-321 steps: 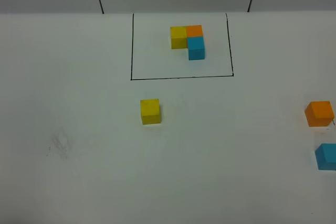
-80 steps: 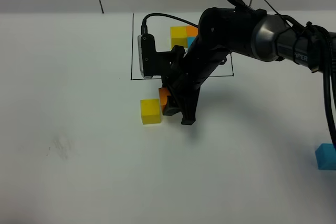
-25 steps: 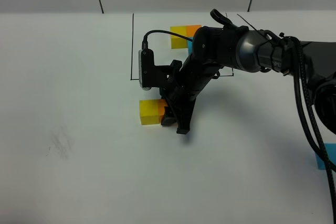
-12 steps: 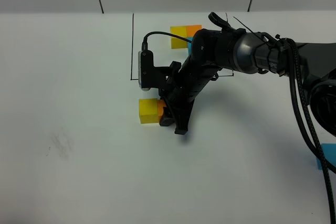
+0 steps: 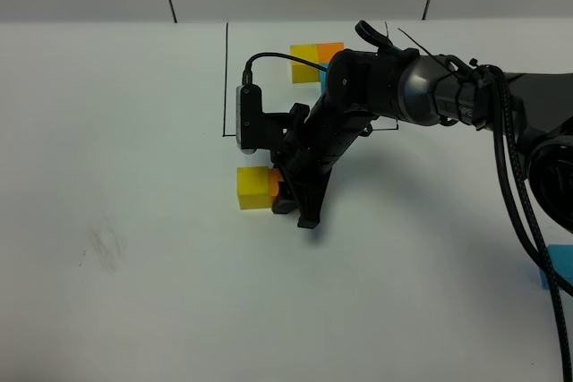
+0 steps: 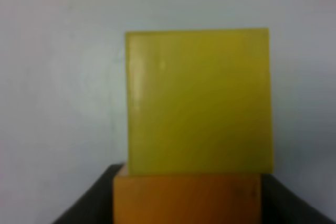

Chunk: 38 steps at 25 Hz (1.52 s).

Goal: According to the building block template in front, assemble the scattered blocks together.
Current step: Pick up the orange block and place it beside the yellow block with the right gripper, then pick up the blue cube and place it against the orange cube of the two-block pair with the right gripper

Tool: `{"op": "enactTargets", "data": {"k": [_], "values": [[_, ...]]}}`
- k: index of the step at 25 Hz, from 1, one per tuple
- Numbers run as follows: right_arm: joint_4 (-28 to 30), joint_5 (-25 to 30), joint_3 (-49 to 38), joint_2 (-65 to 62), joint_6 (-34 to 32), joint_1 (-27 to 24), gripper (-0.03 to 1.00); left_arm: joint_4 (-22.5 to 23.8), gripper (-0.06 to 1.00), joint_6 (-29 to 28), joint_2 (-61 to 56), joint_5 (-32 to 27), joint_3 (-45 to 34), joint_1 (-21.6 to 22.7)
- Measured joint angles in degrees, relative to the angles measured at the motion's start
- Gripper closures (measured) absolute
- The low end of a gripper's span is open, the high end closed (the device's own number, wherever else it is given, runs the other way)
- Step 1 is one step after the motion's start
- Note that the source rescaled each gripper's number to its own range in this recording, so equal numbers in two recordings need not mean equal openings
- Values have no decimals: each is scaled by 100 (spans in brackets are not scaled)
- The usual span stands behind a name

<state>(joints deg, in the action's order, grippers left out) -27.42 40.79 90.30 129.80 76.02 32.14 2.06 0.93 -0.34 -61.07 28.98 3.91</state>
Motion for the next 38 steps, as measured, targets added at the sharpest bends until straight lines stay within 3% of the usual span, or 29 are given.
{"op": "enactTargets", "data": {"k": [4,7,13,22,31,38], "values": [[63,-123,0,0,-273,0,20,0,94,0,0,0,0,0],[93,-171,0,0,-537,0,10,0,94,0,0,0,0,0],[130,-104,0,0,-715,0,17,0,94,0,0,0,0,0],[824,171,0,-416,-1366,0,19,0,94,0,0,0,0,0],[1942,829,0,-1083,-2543,-30,20,0,94,0,0,0,0,0],[2376,1816,0,-1716,-3304,-510,20,0,94,0,0,-5,0,0]]}}
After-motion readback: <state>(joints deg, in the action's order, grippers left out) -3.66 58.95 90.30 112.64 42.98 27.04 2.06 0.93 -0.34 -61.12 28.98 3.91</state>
